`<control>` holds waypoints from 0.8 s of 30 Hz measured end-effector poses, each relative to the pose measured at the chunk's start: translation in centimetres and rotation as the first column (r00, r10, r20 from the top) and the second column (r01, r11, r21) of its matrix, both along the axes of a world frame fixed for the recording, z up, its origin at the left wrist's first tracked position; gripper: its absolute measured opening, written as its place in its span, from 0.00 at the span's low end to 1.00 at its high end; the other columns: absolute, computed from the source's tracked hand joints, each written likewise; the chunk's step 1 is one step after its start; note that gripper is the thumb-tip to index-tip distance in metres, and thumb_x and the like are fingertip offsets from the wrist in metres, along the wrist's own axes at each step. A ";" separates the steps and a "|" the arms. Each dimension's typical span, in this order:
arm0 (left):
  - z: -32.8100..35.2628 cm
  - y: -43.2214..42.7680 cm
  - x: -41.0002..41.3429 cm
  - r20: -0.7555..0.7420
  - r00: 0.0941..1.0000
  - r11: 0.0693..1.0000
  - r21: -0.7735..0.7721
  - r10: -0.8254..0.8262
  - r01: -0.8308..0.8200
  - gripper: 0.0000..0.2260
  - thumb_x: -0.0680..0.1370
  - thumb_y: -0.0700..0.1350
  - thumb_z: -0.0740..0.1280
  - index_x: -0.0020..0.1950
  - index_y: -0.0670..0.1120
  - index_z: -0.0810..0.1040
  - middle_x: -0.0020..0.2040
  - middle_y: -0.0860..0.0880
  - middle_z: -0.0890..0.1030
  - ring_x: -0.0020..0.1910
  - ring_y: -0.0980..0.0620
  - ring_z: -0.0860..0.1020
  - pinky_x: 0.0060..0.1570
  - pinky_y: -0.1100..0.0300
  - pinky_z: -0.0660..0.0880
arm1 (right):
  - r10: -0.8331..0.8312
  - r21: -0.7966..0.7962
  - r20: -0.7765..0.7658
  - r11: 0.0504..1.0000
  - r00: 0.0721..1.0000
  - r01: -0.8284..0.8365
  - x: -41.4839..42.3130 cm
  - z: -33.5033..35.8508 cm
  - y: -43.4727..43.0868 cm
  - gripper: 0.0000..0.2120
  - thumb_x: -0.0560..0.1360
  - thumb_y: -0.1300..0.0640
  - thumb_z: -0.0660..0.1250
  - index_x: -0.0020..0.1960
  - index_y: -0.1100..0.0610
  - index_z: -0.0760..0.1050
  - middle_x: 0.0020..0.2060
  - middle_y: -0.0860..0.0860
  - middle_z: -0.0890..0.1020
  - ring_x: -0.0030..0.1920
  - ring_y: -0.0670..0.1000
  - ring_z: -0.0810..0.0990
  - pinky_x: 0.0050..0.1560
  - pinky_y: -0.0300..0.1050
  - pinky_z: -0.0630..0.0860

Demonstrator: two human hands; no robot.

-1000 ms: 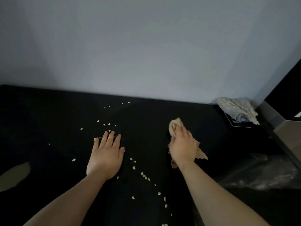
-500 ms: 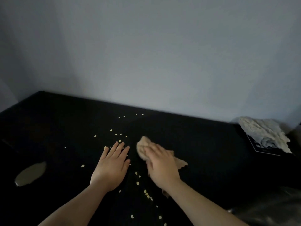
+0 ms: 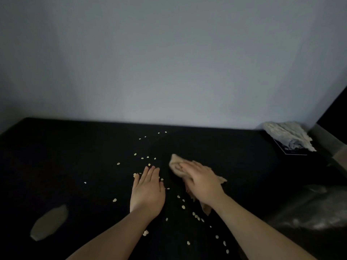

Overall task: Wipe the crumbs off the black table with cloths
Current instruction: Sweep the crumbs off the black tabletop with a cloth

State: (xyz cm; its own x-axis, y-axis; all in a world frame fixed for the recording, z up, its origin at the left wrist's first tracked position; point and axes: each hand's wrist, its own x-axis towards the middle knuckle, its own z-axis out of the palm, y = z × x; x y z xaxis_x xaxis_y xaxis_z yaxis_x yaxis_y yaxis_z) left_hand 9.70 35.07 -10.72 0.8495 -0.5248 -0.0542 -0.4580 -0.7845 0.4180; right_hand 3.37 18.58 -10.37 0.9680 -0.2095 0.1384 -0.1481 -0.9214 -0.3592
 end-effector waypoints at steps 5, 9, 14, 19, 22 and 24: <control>0.4 0.4 0.9 -0.028 0.999 0.999 0.007 -0.037 0.037 0.23 0.83 0.47 0.49 0.78 0.48 0.49 0.78 0.51 0.53 0.77 0.55 0.47 0.74 0.57 0.44 | -0.447 -0.004 0.031 0.895 0.894 0.447 2.3 -0.4 1.7 0.22 0.78 0.53 0.60 0.71 0.46 0.63 0.71 0.48 0.66 0.71 0.51 0.63 0.71 0.51 0.60; 1.5 2.3 3.1 0.077 0.985 0.988 0.009 -0.154 0.154 0.21 0.83 0.45 0.52 0.76 0.51 0.57 0.75 0.52 0.63 0.74 0.55 0.59 0.73 0.59 0.55 | 0.037 -0.054 -0.004 0.998 0.999 -0.038 1.3 -0.2 4.7 0.22 0.78 0.55 0.59 0.72 0.47 0.63 0.72 0.46 0.65 0.72 0.48 0.61 0.71 0.48 0.57; 2.0 5.5 7.5 0.226 0.962 0.981 0.147 -0.156 0.125 0.22 0.83 0.46 0.49 0.78 0.50 0.51 0.78 0.54 0.49 0.77 0.54 0.43 0.73 0.59 0.43 | -0.622 -0.027 -0.009 0.783 0.783 0.621 4.1 -0.1 0.6 0.21 0.79 0.53 0.58 0.71 0.51 0.62 0.69 0.51 0.69 0.69 0.51 0.65 0.68 0.51 0.61; 0.5 7.6 11.2 0.153 0.988 0.943 0.328 -0.002 -0.049 0.27 0.82 0.57 0.44 0.78 0.49 0.43 0.79 0.51 0.42 0.77 0.50 0.39 0.75 0.49 0.42 | -0.048 -0.026 -0.037 0.999 0.998 0.047 5.3 -0.5 6.5 0.21 0.80 0.52 0.55 0.73 0.47 0.60 0.73 0.42 0.60 0.73 0.46 0.57 0.72 0.47 0.53; -0.1 7.6 11.6 0.101 0.995 0.943 0.329 0.012 -0.045 0.27 0.82 0.58 0.43 0.78 0.49 0.42 0.79 0.51 0.42 0.77 0.51 0.39 0.75 0.48 0.42 | -0.121 -0.106 0.015 0.987 0.993 0.122 6.7 -1.1 1.7 0.19 0.79 0.53 0.57 0.70 0.48 0.66 0.70 0.46 0.69 0.69 0.50 0.66 0.69 0.49 0.62; -0.3 7.7 11.5 0.125 0.992 0.949 0.311 0.009 -0.048 0.27 0.82 0.58 0.42 0.78 0.49 0.42 0.79 0.52 0.42 0.77 0.52 0.39 0.75 0.48 0.41 | -0.458 -0.090 -0.013 0.886 0.889 0.455 7.8 -1.0 -0.8 0.20 0.79 0.53 0.57 0.70 0.50 0.65 0.68 0.50 0.70 0.68 0.52 0.68 0.68 0.50 0.64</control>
